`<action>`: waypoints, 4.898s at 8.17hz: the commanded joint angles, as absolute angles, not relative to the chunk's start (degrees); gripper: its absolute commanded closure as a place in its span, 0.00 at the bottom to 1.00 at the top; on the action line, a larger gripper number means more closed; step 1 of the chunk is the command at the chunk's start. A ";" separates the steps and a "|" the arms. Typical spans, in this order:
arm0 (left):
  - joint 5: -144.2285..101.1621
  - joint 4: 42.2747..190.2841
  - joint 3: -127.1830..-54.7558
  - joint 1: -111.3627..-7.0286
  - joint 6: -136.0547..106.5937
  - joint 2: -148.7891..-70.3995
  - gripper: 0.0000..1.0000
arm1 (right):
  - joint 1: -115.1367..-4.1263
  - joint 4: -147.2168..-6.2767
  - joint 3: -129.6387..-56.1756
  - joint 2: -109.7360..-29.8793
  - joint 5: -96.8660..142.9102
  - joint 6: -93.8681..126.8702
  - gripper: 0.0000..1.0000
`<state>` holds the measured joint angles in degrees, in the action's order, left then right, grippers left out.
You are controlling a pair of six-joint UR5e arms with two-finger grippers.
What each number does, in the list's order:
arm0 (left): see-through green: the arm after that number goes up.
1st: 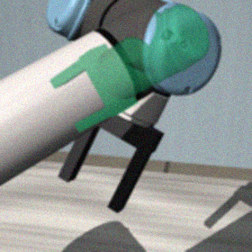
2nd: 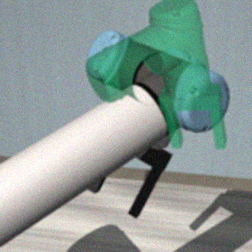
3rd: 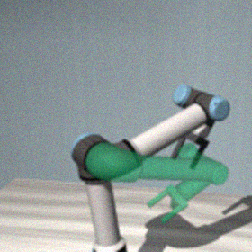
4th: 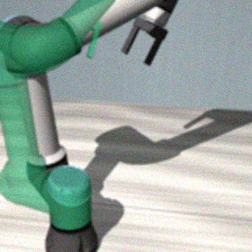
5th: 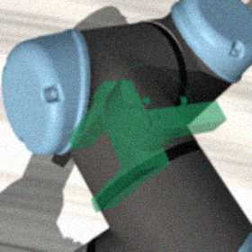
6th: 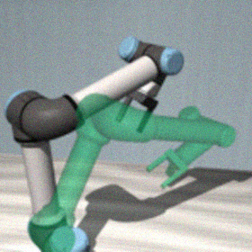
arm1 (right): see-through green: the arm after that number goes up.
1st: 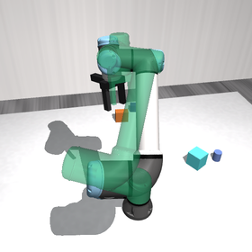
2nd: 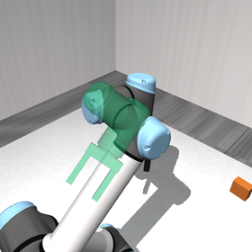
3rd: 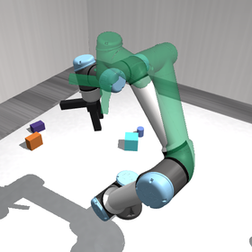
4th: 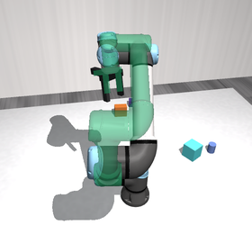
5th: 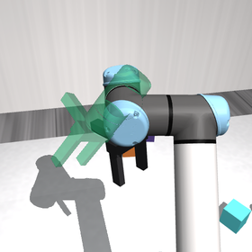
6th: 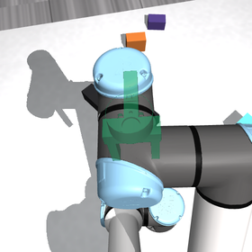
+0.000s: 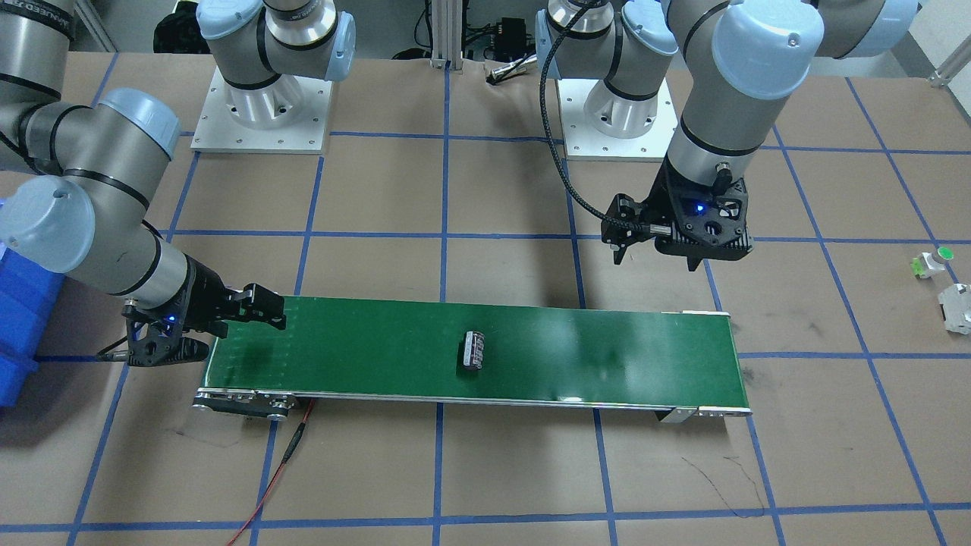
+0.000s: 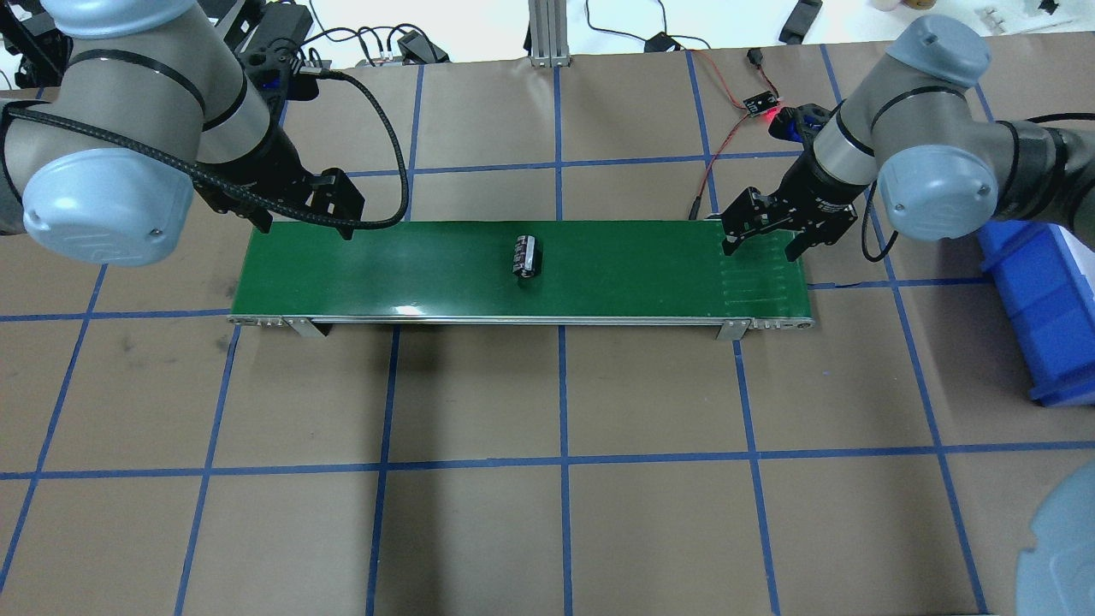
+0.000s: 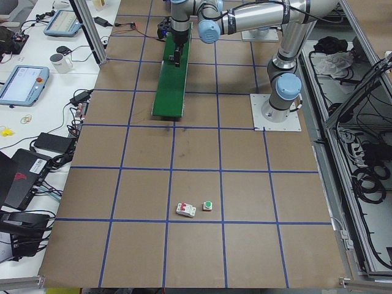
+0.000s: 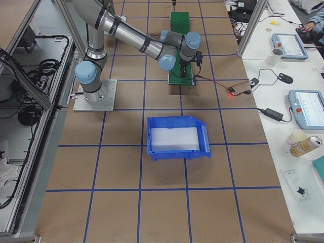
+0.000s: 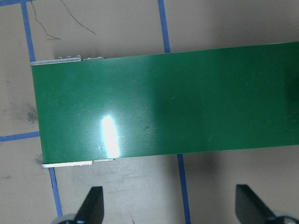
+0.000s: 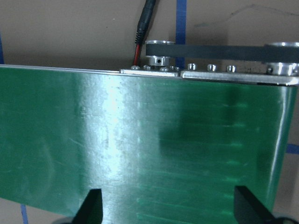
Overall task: Move capacitor from left to right
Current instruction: 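Lower the right gripper over the belt's far end while the capacitor rides toward it, then close the right gripper on the capacitor at the belt's end, then lift the capacitor with the right gripper and carry it toward the blue bin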
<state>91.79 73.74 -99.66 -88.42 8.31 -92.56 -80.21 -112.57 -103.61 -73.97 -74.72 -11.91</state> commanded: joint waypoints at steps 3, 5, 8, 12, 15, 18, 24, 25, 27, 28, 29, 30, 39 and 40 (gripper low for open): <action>91.76 73.83 -99.67 -88.42 8.44 -92.64 0.00 | -81.82 -113.20 -103.62 -73.83 -74.97 -11.51 0.00; 91.76 73.83 -99.75 -88.42 8.44 -92.64 0.00 | -81.83 -113.20 -103.62 -73.83 -74.97 -11.51 0.00; 91.84 73.83 -99.76 -88.42 8.53 -92.64 0.00 | -81.91 -113.29 -103.62 -73.83 -74.80 -11.51 0.00; 91.76 73.74 -99.76 -88.42 8.44 -92.64 0.00 | -83.05 -114.26 -103.62 -73.39 -74.79 -10.55 0.00; 91.84 73.83 -99.76 -88.42 8.53 -92.64 0.00 | -83.23 -117.41 -103.27 -71.64 -74.79 -10.55 0.00; 91.76 73.74 -99.76 -88.42 8.53 -92.64 0.00 | -83.32 -118.64 -102.92 -71.63 -74.00 -5.92 0.00; 91.85 73.83 -99.76 -88.42 8.53 -92.72 0.00 | -86.66 -119.44 -102.92 -70.40 -84.02 -2.90 0.19; 91.85 73.83 -99.76 -88.42 8.61 -92.64 0.00 | -86.75 -119.44 -102.92 -70.31 -84.20 -3.16 0.32; 91.84 73.83 -99.76 -88.42 8.61 -92.64 0.00 | -86.66 -119.36 -102.75 -70.40 -87.18 -5.35 0.68; 91.85 73.83 -99.76 -88.42 8.61 -92.72 0.00 | -86.66 -119.18 -102.66 -70.75 -90.49 -7.62 0.90; 91.85 73.83 -99.76 -88.42 8.61 -92.72 0.00 | -86.57 -119.09 -101.00 -70.75 -92.70 -7.82 1.00; 91.85 73.83 -99.76 -88.42 8.61 -92.72 0.00 | -86.05 -117.18 -98.29 -70.75 -92.99 -7.82 1.00; 91.76 73.83 -99.76 -88.42 8.53 -92.72 0.00 | -50.30 -113.18 -88.50 -71.56 -96.16 -58.40 1.00; 91.76 73.83 -99.84 -88.42 8.61 -92.72 0.00 | -47.84 -115.20 -89.29 -69.45 -96.07 -63.75 1.00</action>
